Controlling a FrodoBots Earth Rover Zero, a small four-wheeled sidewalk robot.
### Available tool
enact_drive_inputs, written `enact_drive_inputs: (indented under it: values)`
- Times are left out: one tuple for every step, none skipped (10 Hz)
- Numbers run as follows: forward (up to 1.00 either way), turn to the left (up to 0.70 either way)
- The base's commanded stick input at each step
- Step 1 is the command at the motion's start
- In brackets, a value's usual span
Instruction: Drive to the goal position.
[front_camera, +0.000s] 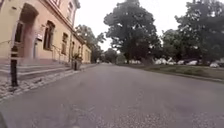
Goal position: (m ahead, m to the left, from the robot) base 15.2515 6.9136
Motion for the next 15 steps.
enact_drive_inputs:
  values:
    - [0.70,0.00]
    - [0.70,-0.01]
    - [0.70,-0.21]
    - [0.70,-0.35]
    - [0.70,-0.35]
    - [0.70,-0.27]
    - [0.70,-0.04]
    - [0.70,0.00]
    - [0.70,0.00]
    - [0.70,0.00]
    - [0.70,0.00]
    - [0.70,0.00]
    - [0.70,0.00]
    - [0.70,0.00]
    - [0.70,0.00]
